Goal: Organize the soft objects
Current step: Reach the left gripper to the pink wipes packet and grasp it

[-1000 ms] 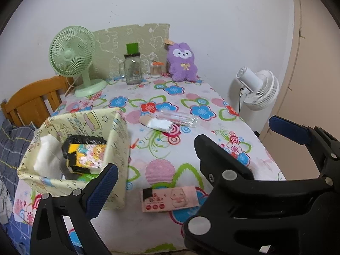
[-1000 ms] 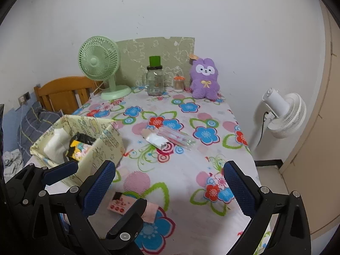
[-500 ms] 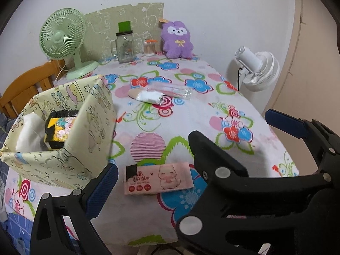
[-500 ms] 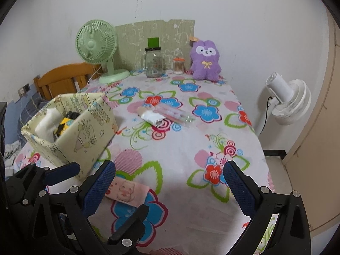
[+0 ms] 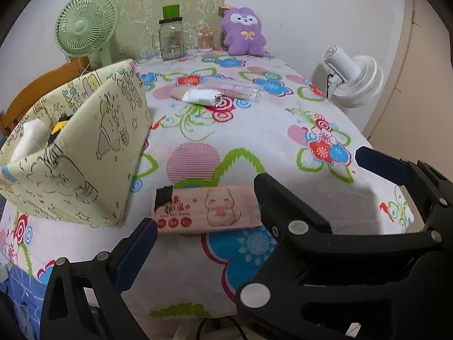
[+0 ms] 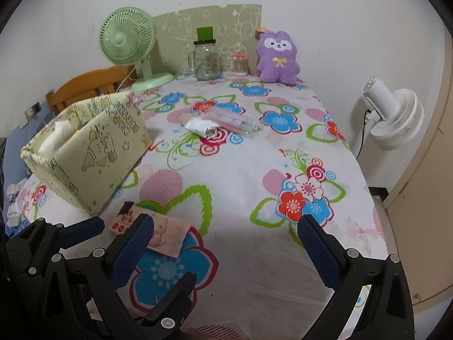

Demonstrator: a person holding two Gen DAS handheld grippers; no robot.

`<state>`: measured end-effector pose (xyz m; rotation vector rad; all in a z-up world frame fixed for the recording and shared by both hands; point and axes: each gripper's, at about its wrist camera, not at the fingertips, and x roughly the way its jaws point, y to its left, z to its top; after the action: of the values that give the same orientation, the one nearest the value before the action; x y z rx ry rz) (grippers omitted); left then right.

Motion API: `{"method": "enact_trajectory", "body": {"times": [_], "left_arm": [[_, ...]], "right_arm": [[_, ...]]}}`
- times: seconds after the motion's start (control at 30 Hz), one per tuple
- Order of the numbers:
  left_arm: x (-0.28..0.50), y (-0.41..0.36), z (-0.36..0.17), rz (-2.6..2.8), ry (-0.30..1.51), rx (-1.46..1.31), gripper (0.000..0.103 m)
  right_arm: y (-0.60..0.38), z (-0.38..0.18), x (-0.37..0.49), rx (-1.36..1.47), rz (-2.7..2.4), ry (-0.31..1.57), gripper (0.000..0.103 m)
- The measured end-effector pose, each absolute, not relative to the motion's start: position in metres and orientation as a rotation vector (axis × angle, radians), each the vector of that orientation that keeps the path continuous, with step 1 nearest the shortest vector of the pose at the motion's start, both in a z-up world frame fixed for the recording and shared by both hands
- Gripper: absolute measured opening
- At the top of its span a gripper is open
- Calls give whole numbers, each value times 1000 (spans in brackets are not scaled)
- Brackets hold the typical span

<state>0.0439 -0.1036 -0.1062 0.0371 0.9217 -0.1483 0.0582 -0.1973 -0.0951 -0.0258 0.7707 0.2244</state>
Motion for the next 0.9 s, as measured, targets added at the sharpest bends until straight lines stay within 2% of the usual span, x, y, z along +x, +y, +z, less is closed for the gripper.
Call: {"method": "enact_trajectory", "body": {"times": [0.4,0.73,0.83,0.9], "left_arm": [[52,-104,-121,-163,990,-9,103],[71,-114,-124,-166,967,31,102],[76,-116,-124,-167,965,37,99],[78,-116,-123,-142,953,55,90]], "right_arm": [[-202,-107,64,-10,212,807,103],[-216,-116,81,51,181,843,103],[-220,-117,86,60,176,845,103],[-221,-118,89,59,176,845,103]]}}
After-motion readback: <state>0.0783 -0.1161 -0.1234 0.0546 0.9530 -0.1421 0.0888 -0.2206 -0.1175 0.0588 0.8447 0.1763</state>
